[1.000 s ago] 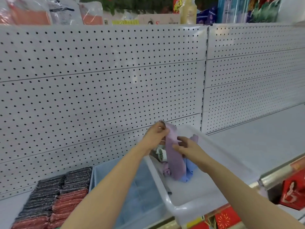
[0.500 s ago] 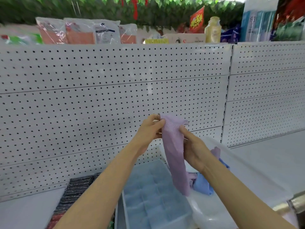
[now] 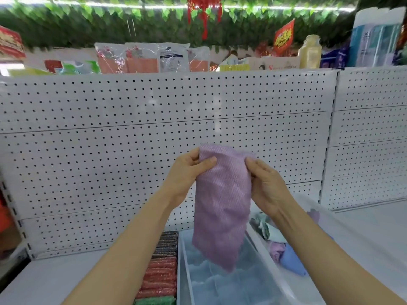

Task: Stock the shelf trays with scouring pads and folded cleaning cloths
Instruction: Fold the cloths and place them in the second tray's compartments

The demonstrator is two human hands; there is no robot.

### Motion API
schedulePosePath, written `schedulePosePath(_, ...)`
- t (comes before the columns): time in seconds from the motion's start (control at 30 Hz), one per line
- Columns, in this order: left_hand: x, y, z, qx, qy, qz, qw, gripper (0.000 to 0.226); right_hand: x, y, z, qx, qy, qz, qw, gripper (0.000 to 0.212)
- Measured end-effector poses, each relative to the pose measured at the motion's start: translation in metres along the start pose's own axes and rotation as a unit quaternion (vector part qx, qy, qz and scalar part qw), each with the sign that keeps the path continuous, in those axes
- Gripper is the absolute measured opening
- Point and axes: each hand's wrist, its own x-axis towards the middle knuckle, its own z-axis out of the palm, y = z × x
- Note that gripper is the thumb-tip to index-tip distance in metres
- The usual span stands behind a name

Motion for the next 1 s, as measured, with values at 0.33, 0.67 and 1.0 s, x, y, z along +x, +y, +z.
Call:
schedulePosePath(0.33,0.001,0.021,0.006,0.035,-0.008,0.073,0.997,0.018,0.004,-0.012,0.041,0.007,-0.099,0.047,0.994,0.051)
schedulePosePath(0.67,0.004,0.032,0.016,0.077,-0.009,0.103,0.992,0.043,0.014,-0.010,0.054,0.008,-0.097,0.058,0.994,0.036)
schedulePosePath(1.0,0.016,0.028,0.012,0.107,0.100,0.077,0.986,0.020,0.019,0.001,0.045,-0.082,-0.033,0.017,0.996,0.017)
